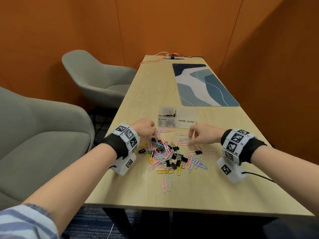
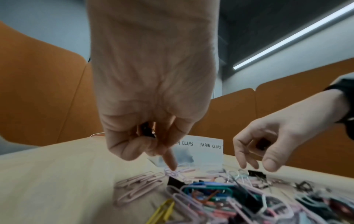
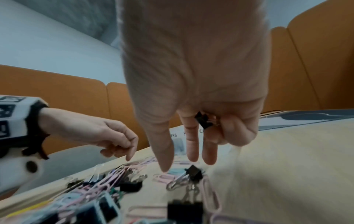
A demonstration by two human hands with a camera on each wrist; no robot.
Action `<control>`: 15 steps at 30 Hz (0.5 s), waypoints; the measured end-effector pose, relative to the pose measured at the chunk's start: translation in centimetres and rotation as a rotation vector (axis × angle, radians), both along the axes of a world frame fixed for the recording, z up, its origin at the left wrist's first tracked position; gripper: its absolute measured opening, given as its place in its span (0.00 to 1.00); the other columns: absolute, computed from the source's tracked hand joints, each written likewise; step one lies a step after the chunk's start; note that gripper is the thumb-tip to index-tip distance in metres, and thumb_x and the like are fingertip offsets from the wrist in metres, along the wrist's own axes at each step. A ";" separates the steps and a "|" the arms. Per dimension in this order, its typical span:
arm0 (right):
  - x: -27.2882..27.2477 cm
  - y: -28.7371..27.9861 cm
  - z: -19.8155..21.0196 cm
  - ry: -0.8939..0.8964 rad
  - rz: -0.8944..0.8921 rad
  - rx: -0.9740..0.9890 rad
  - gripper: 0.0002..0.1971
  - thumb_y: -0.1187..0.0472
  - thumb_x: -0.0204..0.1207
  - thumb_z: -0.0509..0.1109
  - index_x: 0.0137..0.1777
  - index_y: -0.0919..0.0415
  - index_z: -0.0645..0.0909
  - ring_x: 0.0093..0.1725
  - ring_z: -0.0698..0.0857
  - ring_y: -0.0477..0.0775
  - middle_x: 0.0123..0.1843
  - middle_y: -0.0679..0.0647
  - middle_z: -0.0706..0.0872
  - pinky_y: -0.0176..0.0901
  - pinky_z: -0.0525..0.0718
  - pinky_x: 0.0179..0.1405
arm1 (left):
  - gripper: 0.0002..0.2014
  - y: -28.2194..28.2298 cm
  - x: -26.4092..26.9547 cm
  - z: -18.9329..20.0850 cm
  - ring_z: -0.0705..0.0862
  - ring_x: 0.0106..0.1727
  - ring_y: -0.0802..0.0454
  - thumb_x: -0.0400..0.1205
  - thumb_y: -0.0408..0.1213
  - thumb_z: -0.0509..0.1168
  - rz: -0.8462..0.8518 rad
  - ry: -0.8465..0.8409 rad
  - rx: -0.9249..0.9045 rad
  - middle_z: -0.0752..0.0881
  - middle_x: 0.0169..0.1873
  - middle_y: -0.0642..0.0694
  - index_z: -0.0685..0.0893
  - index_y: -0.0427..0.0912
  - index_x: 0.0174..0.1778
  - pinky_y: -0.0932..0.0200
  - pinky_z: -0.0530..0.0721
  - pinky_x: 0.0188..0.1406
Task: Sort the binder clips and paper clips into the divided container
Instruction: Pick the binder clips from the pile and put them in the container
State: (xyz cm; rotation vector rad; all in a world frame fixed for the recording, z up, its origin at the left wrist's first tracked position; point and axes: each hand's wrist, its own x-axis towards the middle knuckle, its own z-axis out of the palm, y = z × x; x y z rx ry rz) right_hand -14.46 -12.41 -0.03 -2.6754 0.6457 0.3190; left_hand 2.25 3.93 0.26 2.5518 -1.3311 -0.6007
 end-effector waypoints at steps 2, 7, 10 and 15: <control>0.0 0.3 -0.8 -0.051 0.042 -0.029 0.14 0.55 0.71 0.74 0.53 0.61 0.81 0.44 0.77 0.51 0.35 0.42 0.74 0.40 0.74 0.40 | 0.19 0.0 0.1 -0.4 0.83 0.50 0.45 0.84 0.47 0.61 0.020 -0.061 0.040 0.87 0.53 0.39 0.85 0.33 0.56 0.56 0.78 0.48; 0.5 0.4 -1.1 -0.129 0.022 -0.020 0.05 0.61 0.72 0.74 0.43 0.58 0.79 0.44 0.77 0.50 0.34 0.41 0.75 0.34 0.72 0.34 | 0.25 -0.6 0.1 -1.1 0.81 0.44 0.47 0.76 0.52 0.71 0.069 -0.058 0.117 0.86 0.43 0.42 0.85 0.32 0.55 0.55 0.79 0.45; 0.5 -0.1 -0.9 -0.148 -0.023 0.021 0.04 0.65 0.72 0.71 0.45 0.58 0.81 0.43 0.78 0.50 0.34 0.43 0.76 0.29 0.70 0.32 | 0.23 -1.0 -0.2 -1.1 0.81 0.45 0.48 0.77 0.49 0.71 0.084 -0.017 0.112 0.86 0.45 0.42 0.86 0.32 0.56 0.55 0.80 0.47; -0.4 0.0 -0.6 -0.129 0.010 0.019 0.10 0.63 0.72 0.72 0.53 0.61 0.84 0.44 0.78 0.51 0.40 0.49 0.79 0.31 0.73 0.36 | 0.20 -1.3 -0.5 -0.9 0.80 0.44 0.48 0.81 0.46 0.67 0.063 -0.010 0.121 0.84 0.43 0.43 0.85 0.31 0.58 0.58 0.78 0.43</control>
